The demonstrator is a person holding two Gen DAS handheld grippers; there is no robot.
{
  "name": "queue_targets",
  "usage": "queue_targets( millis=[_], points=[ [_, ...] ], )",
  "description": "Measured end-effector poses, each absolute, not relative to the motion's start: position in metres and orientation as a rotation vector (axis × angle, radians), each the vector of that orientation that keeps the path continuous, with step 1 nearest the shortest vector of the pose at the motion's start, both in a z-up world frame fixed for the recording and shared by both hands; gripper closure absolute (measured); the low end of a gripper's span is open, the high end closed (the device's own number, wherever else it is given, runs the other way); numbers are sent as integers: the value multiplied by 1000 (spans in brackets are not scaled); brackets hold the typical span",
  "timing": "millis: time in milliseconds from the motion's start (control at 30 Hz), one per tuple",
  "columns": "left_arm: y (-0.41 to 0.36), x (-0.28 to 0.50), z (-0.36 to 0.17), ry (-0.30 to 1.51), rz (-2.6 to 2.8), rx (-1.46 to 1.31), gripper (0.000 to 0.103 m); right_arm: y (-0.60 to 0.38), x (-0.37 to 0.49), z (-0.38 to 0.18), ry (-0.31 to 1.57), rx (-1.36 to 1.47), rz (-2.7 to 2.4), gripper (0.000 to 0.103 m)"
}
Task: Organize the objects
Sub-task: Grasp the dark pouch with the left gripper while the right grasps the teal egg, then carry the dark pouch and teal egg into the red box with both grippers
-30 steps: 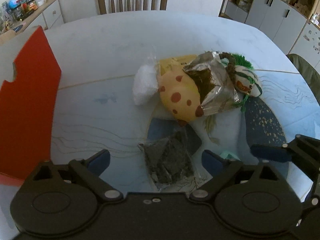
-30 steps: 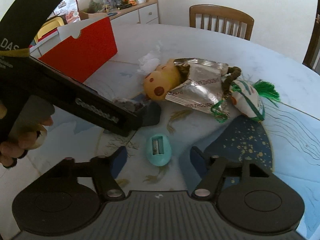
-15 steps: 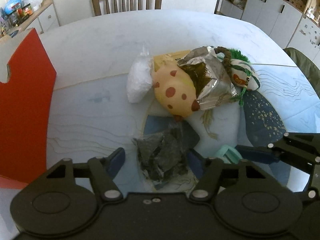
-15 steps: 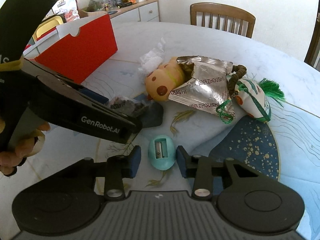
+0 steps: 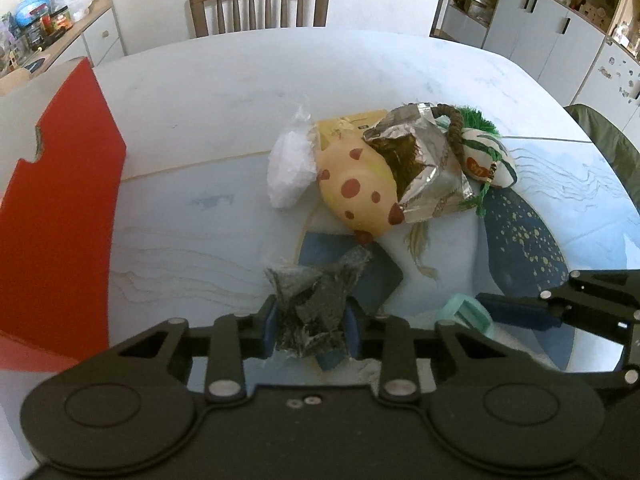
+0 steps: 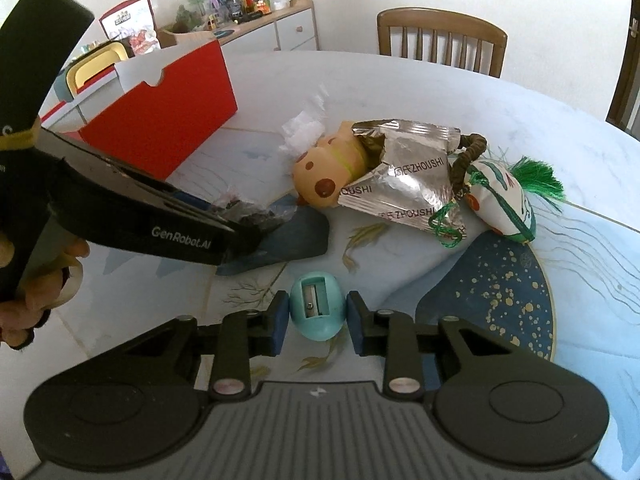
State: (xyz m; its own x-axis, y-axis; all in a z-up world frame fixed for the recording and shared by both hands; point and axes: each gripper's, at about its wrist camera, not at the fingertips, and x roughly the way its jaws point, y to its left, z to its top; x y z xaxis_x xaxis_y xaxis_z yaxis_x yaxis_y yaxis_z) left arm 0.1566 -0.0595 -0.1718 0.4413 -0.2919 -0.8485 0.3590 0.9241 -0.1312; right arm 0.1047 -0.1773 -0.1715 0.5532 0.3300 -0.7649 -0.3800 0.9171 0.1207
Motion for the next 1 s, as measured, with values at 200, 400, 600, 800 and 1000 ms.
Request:
queue_targets(
  millis=[200,400,600,800,1000],
  points=[
    [-51,146,-161,1026,-406,53,73,-178,99,-159,879,-26,431,73],
    [-43,134,-142,1001,-397,42,73,-175,91,-138,846,-9,457,73],
    [-36,125,-126,979,-389,10,73,-168,82,-117,827,2,471,73],
    [-25,116,-108,949,-400,-8,73,-156,77,-95,804,-17,476,73],
    [0,116,-95,936,-422,-36,73,-137,79,-73,777,-27,486,73]
  ],
)
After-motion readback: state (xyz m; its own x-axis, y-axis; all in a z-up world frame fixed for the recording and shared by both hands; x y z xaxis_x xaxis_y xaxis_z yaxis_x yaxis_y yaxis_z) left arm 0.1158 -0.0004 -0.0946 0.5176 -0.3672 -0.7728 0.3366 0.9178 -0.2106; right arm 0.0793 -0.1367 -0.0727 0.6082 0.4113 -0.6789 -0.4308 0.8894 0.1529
